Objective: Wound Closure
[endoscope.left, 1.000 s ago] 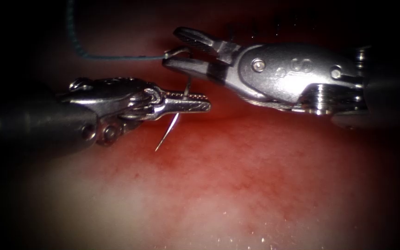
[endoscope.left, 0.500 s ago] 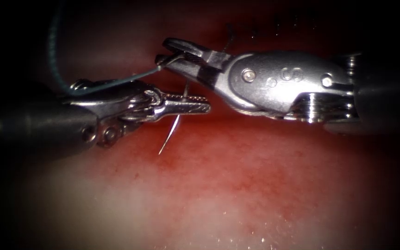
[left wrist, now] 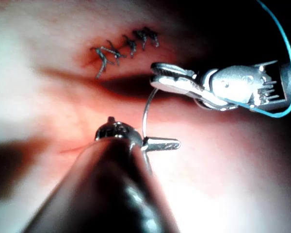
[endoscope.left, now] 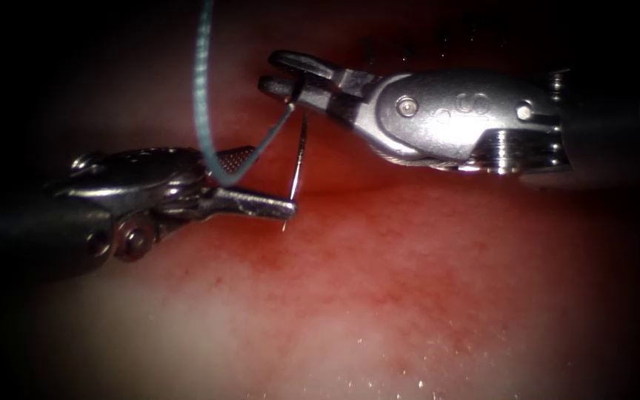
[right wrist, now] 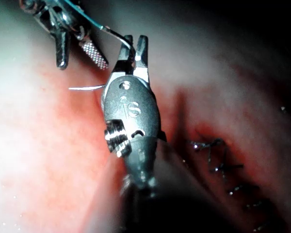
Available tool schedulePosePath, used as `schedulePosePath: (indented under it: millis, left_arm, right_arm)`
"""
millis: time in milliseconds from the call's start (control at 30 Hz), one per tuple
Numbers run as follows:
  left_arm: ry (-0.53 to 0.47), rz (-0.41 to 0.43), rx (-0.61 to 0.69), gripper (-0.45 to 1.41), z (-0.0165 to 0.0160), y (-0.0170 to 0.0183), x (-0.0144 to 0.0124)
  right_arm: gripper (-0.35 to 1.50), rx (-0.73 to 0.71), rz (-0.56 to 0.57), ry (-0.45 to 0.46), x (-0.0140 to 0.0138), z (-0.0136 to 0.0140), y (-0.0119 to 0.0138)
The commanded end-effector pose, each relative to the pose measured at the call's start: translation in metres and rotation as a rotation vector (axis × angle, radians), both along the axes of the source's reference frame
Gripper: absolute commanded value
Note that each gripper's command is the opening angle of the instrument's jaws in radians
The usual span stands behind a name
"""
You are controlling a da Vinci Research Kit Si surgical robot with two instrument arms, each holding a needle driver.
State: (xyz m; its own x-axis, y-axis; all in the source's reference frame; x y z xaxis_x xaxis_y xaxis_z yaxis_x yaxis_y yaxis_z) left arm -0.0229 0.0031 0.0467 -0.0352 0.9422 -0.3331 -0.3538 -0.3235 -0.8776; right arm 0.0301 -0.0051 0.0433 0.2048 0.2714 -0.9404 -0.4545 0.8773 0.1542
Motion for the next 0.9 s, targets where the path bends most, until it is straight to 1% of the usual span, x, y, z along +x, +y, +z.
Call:
schedulePosePath:
  millis: [33,100,133,167,233,267,300,333,367,400,433,467,500,567,633,700,733,800,833,867,900]
  left_arm:
    - [0.022,0.007,-0.036,1.26,0.0005,-0.0003,0.0003]
    - [0.046,0.01,-0.067,1.26,0.0005,-0.0009,0.0016]
    - [0.079,0.015,-0.106,1.26,0.0006,-0.0016,0.0031]
    - [0.079,0.015,-0.106,1.26,0.0006,-0.0016,0.0031]
    - [0.103,0.019,-0.135,1.26,0.0009,-0.0021,0.0041]
    - [0.121,0.029,-0.169,1.25,0.0012,-0.0024,0.0047]
    - [0.137,0.051,-0.223,1.25,0.0015,-0.0026,0.0051]
    - [0.2,0.092,-0.359,1.23,0.0022,-0.0026,0.0057]
    - [0.227,0.092,-0.424,1.2,0.0026,-0.0026,0.0059]
    - [0.227,0.092,-0.424,1.2,0.0026,-0.0026,0.0059]
    - [0.239,0.076,-0.524,1.05,0.0036,-0.0027,0.006]
    - [0.239,0.076,-0.524,1.05,0.0036,-0.0027,0.006]
    - [0.21,0.076,-0.537,0.9,0.004,-0.0029,0.0059]
    - [0.17,0.091,-0.548,0.53,0.0051,-0.0033,0.0055]
    - [0.167,0.102,-0.562,0.43,0.0062,-0.0037,0.005]
    - [0.195,0.158,-0.577,0.34,0.0079,-0.0045,0.004]
    - [0.195,0.158,-0.577,0.34,0.0079,-0.0045,0.004]
    - [0.215,0.19,-0.58,0.32,0.0094,-0.0054,0.0031]
    - [0.215,0.19,-0.58,0.32,0.0094,-0.0054,0.0031]
    - [0.223,0.2,-0.58,0.31,0.0097,-0.0057,0.0029]
    - [0.241,0.229,-0.579,0.26,0.0103,-0.0062,0.0027]
  right_arm:
    - [-0.35,-0.006,-0.015,0.014,0.0005,0.0015,0.0003]
    - [-0.35,-0.016,-0.042,0.033,0.0005,0.0027,0.0004]
    - [-0.35,-0.016,-0.07,0.072,0.0008,0.004,0.0005]
    - [-0.35,-0.016,-0.07,0.072,0.0008,0.004,0.0005]
    - [-0.35,-0.017,-0.092,0.097,0.0013,0.0051,0.0006]
    - [-0.35,-0.021,-0.105,0.102,0.0016,0.0056,0.0006]
    - [-0.35,-0.028,-0.117,0.111,0.0021,0.0063,0.0007]
    - [-0.35,-0.038,-0.138,0.129,0.0028,0.0072,0.0007]
    - [-0.35,-0.043,-0.147,0.135,0.0032,0.0078,0.0008]
    - [-0.35,-0.043,-0.147,0.135,0.0032,0.0078,0.0008]
    - [-0.35,-0.05,-0.163,0.143,0.0039,0.0086,0.0011]
    - [-0.35,-0.05,-0.163,0.143,0.0039,0.0086,0.0011]
    - [-0.35,-0.055,-0.169,0.149,0.0043,0.0091,0.0012]
    - [-0.35,-0.052,-0.187,0.15,0.0049,0.01,0.0014]
    - [-0.35,-0.073,-0.21,0.143,0.0053,0.0109,0.0017]
    - [-0.35,-0.098,-0.222,0.134,0.0052,0.012,0.002]
    - [-0.35,-0.098,-0.222,0.134,0.0052,0.012,0.002]
    - [-0.35,-0.103,-0.224,0.132,0.0048,0.0128,0.0024]
    - [-0.35,-0.103,-0.224,0.132,0.0048,0.0128,0.0024]
    - [-0.35,-0.11,-0.225,0.13,0.0047,0.0129,0.0024]
    - [-0.35,-0.118,-0.228,0.128,0.0045,0.0132,0.0026]
